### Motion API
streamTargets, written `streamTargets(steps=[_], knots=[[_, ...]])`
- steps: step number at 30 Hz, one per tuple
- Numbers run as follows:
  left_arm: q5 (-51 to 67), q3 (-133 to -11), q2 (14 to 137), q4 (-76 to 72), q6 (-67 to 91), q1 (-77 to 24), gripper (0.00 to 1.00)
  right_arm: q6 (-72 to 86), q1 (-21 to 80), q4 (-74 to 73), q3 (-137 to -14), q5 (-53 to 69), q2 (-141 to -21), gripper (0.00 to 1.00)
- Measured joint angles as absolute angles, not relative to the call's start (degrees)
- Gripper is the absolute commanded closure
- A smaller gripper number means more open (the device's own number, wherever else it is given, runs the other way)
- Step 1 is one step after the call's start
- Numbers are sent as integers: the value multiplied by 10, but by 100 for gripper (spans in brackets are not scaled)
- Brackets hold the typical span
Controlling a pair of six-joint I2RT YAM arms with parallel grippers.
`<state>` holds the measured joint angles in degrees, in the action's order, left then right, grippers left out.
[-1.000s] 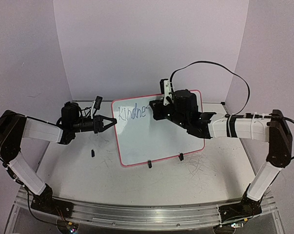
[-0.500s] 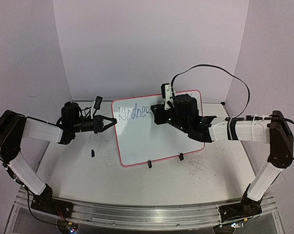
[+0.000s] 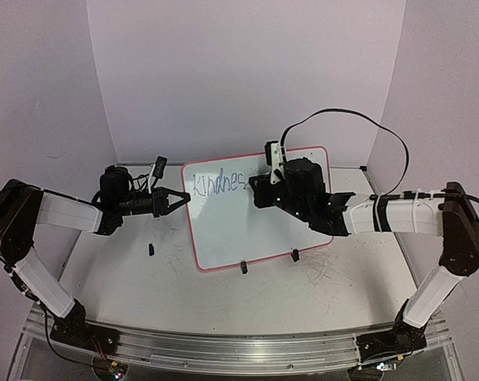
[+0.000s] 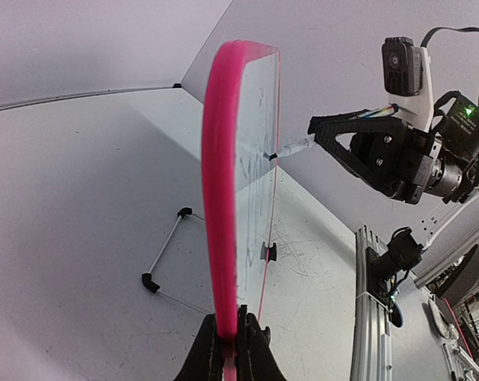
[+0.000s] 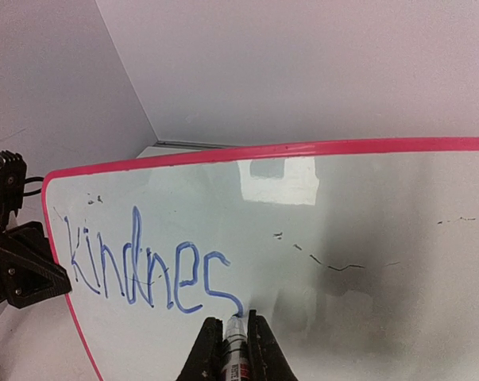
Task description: Write a sentence on the whiteboard
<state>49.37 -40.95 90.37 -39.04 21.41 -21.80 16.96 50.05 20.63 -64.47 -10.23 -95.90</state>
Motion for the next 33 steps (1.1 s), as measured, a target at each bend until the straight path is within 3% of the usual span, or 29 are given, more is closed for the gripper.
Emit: streamTargets(steps=[15,33], knots=[[493,-409,904,-390,214,-218,100,174,507,199,-690,-87,-986,100],[496,-410,904,-390,212,-218,100,157,462,214,-643,-49,-921,100]])
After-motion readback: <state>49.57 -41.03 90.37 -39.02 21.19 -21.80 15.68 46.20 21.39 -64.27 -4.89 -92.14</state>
